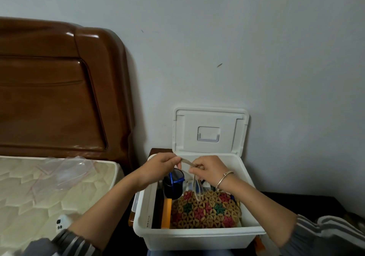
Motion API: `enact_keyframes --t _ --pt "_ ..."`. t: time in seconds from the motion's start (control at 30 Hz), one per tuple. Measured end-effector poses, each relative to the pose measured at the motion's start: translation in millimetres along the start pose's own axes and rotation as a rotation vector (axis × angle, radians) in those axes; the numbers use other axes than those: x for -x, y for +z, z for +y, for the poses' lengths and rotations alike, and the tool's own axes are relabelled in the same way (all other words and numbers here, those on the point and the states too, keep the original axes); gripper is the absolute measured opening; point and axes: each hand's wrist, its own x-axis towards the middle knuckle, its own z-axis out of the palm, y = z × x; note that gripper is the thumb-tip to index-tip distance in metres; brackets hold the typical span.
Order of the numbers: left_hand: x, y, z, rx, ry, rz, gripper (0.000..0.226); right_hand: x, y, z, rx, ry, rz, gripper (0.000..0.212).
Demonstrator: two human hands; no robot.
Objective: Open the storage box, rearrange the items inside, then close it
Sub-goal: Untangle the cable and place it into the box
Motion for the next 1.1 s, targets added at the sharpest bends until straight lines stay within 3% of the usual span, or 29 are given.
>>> enact_keyframes --t 0.07,0.2,0.3,0.4,0.47,0.6,0.67,0.77,0.83,0.9,1.0,1.1 --pt "0.6 13.1 -10.1 0.094 -0.023 0.081 0.034 1.3 0.9 0.9 -0.235 0.096 0.036 0.015" --pt "-5.7 39.5 -16.6 -0.06 0.014 0.208 0.033 3.7 7.1 3.5 -0.69 0.231 0.108 0.017" --pt "-6.6 52.5 -16.9 -0.252 0.069 0.238 0.034 1.8 12.1 5.2 -0.888 0.288 0.145 0.016" --pt "-4.1 60.1 -14.5 -0.225 0.057 0.204 0.044 -0.3 13.6 6.9 -0.981 0.295 0.137 0.016" --pt "-5.5 61.3 -15.3 -0.292 0.03 0.17 0.049 -0.5 14.4 9.2 -0.988 0.297 0.137 0.016" --pt "-10.3 65.0 -24.6 -0.425 0.073 0.153 0.016 -0.4 18.5 14.8 -1.027 0.283 0.116 0.016" --pt "-13.7 65.3 -30.3 -0.455 0.071 0.158 0.014 -0.8 21.3 17.5 -1.05 0.279 0.088 0.016" --pt "-18.8 64.1 -37.7 -0.292 -0.024 0.084 0.015 -2.5 27.4 21.5 -1.023 0.295 0.103 0.015" --pt "-20.8 66.8 -44.3 -0.272 -0.069 0.091 0.012 -4.7 30.6 23.3 -0.934 0.333 0.116 0.014" --pt "-23.2 72.9 -53.9 -0.448 -0.058 0.151 0.007 -8.5 33.0 24.9 -0.767 0.393 0.076 0.025" --pt "-24.5 86.0 -65.4 -0.736 -0.029 0.152 0.01 -18.5 33.0 29.9 -0.426 0.501 -0.102 0.055" --pt "-29.1 92.9 -70.4 -0.912 -0.061 0.104 0.019 -27.8 40.1 38.9 -0.288 0.582 -0.299 0.059"
